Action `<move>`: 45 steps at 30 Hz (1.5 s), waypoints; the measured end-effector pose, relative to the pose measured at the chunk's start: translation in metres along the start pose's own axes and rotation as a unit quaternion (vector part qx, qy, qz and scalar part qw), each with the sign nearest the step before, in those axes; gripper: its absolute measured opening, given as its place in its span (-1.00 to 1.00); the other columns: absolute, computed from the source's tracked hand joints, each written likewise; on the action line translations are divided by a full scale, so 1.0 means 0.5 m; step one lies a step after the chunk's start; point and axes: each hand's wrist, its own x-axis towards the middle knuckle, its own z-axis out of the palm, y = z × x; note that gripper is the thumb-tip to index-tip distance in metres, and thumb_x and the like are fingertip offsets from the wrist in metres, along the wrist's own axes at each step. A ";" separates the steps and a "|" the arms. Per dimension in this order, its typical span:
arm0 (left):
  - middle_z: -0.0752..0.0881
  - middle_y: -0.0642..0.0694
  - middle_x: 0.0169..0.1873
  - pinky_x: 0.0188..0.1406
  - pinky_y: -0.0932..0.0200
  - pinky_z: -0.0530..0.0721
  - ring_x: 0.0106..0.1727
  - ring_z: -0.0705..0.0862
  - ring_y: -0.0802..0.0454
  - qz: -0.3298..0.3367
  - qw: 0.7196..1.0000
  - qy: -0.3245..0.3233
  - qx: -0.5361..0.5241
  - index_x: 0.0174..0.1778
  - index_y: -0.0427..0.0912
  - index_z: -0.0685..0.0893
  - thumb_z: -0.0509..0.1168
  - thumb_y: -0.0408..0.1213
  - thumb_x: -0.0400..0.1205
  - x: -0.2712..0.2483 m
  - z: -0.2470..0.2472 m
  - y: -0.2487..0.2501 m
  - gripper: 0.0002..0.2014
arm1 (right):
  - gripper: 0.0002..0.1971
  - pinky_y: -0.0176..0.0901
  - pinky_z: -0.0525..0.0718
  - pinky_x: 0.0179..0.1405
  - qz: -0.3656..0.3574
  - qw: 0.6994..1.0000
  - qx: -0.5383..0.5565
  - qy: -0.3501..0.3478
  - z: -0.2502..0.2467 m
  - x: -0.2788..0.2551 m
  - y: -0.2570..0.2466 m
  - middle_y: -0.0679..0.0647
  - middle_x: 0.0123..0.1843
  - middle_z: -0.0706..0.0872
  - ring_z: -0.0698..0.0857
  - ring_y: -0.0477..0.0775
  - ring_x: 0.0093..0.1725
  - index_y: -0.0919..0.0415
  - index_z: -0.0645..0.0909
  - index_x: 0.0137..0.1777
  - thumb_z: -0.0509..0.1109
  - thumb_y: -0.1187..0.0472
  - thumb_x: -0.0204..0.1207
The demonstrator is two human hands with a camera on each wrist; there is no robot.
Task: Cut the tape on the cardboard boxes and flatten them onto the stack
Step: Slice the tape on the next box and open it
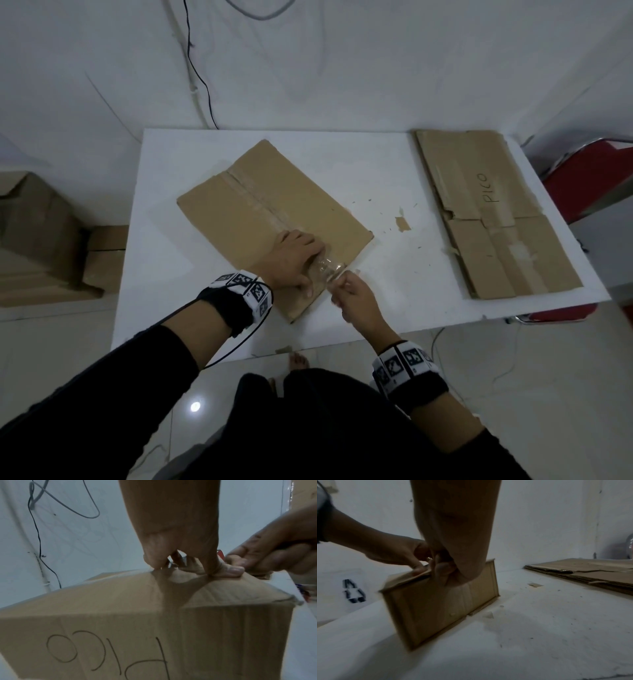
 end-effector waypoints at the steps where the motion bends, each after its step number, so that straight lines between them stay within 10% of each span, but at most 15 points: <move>1: 0.36 0.10 0.03 0.26 0.08 0.17 0.30 0.34 -0.04 0.000 1.000 0.004 -0.003 0.19 -0.08 0.49 0.60 0.05 0.21 0.003 -0.003 0.001 -0.30 | -0.74 -0.50 0.34 -0.56 0.003 1.000 -0.012 -0.022 0.007 -0.015 0.006 0.05 -0.45 0.53 0.39 -0.24 -0.60 0.21 0.42 -0.26 0.35 0.32 0.66; 6: 0.33 -0.11 0.28 0.38 0.04 0.29 0.36 0.26 -0.09 -0.010 0.998 -0.003 0.060 0.26 -0.09 0.57 0.60 0.10 0.21 0.003 -0.003 0.015 -0.27 | -0.84 -0.53 0.36 -0.52 -0.014 1.000 -0.020 0.009 0.002 -0.044 0.029 0.06 -0.39 0.56 0.45 -0.27 -0.56 0.47 0.52 -0.09 0.33 0.35 0.65; 12: 0.55 -0.14 -0.04 0.03 -0.07 0.59 -0.04 0.48 -0.02 -0.026 0.992 0.120 -0.021 0.04 -0.29 0.71 0.23 -0.01 0.64 -0.014 0.067 0.033 -0.62 | -0.80 -0.26 0.40 -0.37 -0.003 0.991 -0.008 0.134 -0.091 -0.027 0.047 0.07 -0.39 0.57 0.47 -0.17 -0.45 0.29 0.57 -0.11 0.26 0.20 0.71; 18: 0.38 -0.21 0.32 0.45 0.08 0.30 0.36 0.31 -0.13 -0.189 0.926 0.215 -0.248 0.34 -0.20 0.65 0.29 -0.24 0.67 -0.008 0.152 0.064 -0.68 | -0.88 -0.24 0.49 -0.11 -0.037 0.993 -0.035 0.103 -0.093 -0.028 0.056 -0.06 -0.20 0.59 0.56 -0.22 -0.24 0.13 0.53 -0.03 0.30 0.11 0.71; 25: 0.34 -0.12 0.40 0.45 -0.07 0.46 0.40 0.32 -0.09 -0.191 0.871 0.243 -0.382 0.31 -0.06 0.69 0.39 -0.44 0.59 -0.005 0.163 0.056 -0.62 | -0.91 -0.17 0.67 -0.03 -0.083 0.989 -0.110 0.055 -0.061 -0.013 0.058 -0.19 -0.15 0.68 0.71 -0.08 -0.03 -0.06 0.55 -0.07 0.39 0.01 0.63; 34: 0.32 -0.17 0.45 0.50 -0.04 0.39 0.46 0.31 -0.14 -0.169 0.875 0.234 -0.388 0.35 -0.05 0.66 0.37 -0.46 0.59 -0.012 0.158 0.052 -0.59 | -0.79 -0.38 0.34 -0.45 -0.107 0.980 -0.146 0.080 -0.036 -0.002 0.048 -0.08 -0.33 0.57 0.44 -0.19 -0.42 0.11 0.42 -0.14 0.33 0.08 0.68; 45: 0.30 -0.15 0.48 0.57 0.02 0.32 0.52 0.29 -0.12 -0.166 0.867 0.225 -0.412 0.38 -0.06 0.63 0.31 -0.56 0.58 -0.006 0.156 0.050 -0.52 | -0.79 -0.36 0.37 -0.41 -0.124 0.976 -0.138 0.117 -0.020 0.009 0.052 -0.13 -0.34 0.53 0.46 -0.14 -0.37 0.08 0.41 -0.14 0.30 0.07 0.70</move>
